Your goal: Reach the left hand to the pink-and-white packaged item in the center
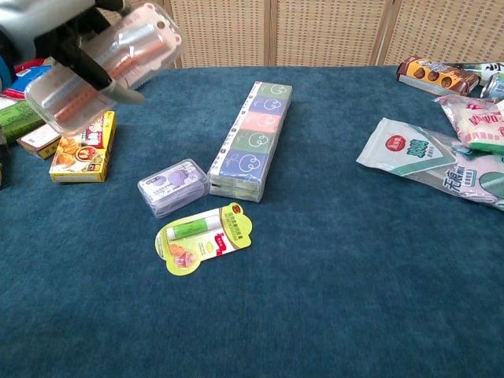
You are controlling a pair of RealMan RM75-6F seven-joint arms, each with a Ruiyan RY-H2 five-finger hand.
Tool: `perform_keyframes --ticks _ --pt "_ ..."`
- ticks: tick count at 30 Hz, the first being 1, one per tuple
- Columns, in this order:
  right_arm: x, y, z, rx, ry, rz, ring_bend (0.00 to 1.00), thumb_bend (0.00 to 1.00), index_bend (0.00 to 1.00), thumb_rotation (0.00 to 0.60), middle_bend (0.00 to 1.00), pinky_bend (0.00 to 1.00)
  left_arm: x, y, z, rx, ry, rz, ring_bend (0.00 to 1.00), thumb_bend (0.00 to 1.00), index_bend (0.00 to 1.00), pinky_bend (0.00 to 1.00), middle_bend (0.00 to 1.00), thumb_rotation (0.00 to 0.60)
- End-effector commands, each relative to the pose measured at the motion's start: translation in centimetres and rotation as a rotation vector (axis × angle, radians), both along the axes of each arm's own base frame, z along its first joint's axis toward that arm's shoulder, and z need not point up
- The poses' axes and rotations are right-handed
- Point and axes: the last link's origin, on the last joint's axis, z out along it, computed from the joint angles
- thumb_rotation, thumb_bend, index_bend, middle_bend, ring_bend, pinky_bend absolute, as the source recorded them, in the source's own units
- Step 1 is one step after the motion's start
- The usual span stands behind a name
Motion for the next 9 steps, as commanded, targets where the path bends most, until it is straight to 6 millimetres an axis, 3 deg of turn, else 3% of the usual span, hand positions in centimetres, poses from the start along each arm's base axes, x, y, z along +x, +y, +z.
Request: perform_keyframes --ticks 1,9 --pt "0.0 0.0 -0.1 0.002 0.002 0.001 0.00 0.00 0.00 0.600 0.00 0.00 0.5 0.2 1.7 0.038 -0.001 -0.007 0.80 0.00 0.65 0.83 0.77 0.600" --pt "0.3 0.0 -0.1 -0.002 0.003 0.008 0.00 0.00 0.00 0.600 0.00 0.00 1.8 0.2 3.1 0.058 0.005 -0.038 0.80 0.00 0.65 0.83 0.77 0.600"
